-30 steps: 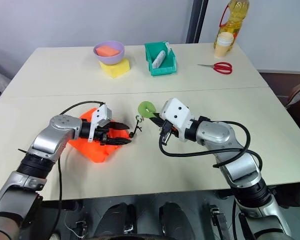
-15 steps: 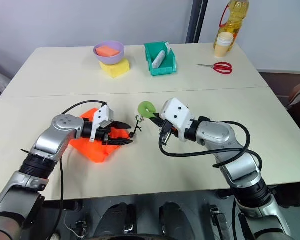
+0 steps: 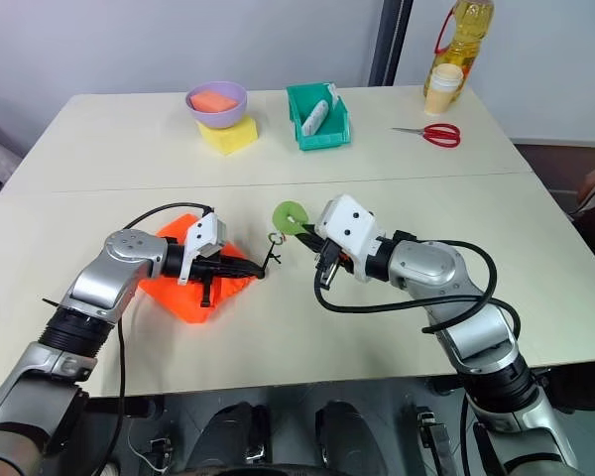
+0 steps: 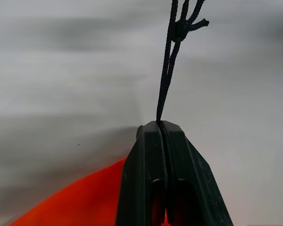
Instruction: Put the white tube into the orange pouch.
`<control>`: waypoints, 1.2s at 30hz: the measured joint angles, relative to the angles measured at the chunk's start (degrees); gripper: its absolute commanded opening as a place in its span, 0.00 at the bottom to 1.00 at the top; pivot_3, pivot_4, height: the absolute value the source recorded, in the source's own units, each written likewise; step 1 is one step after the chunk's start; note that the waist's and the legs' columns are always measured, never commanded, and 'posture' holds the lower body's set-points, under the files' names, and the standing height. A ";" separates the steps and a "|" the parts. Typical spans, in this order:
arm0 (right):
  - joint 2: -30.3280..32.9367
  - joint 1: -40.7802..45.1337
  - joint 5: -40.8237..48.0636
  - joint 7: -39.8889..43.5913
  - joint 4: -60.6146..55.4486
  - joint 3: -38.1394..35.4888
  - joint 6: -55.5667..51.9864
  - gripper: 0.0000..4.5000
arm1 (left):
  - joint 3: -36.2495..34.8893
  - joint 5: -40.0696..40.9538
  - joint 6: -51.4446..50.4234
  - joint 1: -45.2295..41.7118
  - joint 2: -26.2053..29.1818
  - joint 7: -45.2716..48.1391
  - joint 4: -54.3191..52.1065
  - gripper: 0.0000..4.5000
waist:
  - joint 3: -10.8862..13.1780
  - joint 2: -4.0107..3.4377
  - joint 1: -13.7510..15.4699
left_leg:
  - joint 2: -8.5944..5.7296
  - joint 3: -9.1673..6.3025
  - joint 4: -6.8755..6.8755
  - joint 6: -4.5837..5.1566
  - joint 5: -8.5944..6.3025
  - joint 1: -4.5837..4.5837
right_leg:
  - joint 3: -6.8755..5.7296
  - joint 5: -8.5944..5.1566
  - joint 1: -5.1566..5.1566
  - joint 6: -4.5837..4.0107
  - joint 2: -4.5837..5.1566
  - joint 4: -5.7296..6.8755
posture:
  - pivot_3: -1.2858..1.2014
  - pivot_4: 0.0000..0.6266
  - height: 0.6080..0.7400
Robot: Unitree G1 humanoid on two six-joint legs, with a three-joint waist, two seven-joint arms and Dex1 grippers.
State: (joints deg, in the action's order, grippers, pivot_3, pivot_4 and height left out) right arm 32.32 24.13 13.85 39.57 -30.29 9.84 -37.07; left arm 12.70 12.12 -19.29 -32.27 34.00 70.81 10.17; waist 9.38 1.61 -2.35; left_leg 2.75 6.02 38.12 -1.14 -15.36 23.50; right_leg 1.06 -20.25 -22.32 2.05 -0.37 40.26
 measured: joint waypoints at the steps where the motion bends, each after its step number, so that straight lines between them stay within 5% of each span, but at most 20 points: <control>1: 0.00 0.00 0.00 0.00 0.00 0.00 0.00 0.00 | -0.10 0.00 0.01 -0.01 -0.01 -0.05 0.14 0.06 | 0.00 0.00 0.00 | 0.00 0.00 0.00 0.00 0.00 0.00 | 0.00 0.00 0.00 0.00 0.00 0.00 | 0.52 0.24 1.00; 3: 0.00 0.00 0.00 0.00 0.00 0.00 0.00 0.00 | -0.45 0.54 -0.34 -0.06 -0.01 0.05 0.44 0.18 | 0.00 0.00 0.00 | 0.00 0.00 0.00 0.00 0.00 0.00 | 0.00 0.00 0.00 0.00 0.00 0.01 | 0.52 0.24 1.00; 6: 0.00 0.00 0.00 0.01 0.00 0.00 0.01 0.00 | -0.69 0.88 -0.37 -0.15 0.00 -0.16 0.47 0.51 | 0.00 0.00 0.02 | 0.00 0.00 0.01 0.00 0.00 0.00 | 0.00 0.00 0.00 0.00 0.00 0.01 | 0.52 0.24 1.00; 36: -0.09 0.01 -0.01 -0.06 0.00 0.55 0.02 0.00 | 1.97 -2.91 2.69 -1.07 -0.33 0.37 1.73 0.51 | 0.00 0.00 0.03 | 0.00 0.00 0.05 0.00 0.00 0.00 | 0.00 0.00 0.00 0.00 0.00 0.06 | 0.52 0.24 1.00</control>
State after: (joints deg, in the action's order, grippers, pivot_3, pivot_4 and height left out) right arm 32.23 24.15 13.84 39.51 -30.30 10.39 -37.05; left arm 14.67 9.20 -16.60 -33.34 33.67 71.18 11.89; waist 9.38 1.61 -2.33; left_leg 2.75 6.02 38.17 -1.14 -15.36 23.50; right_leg 1.06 -20.25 -22.32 2.05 -0.37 40.32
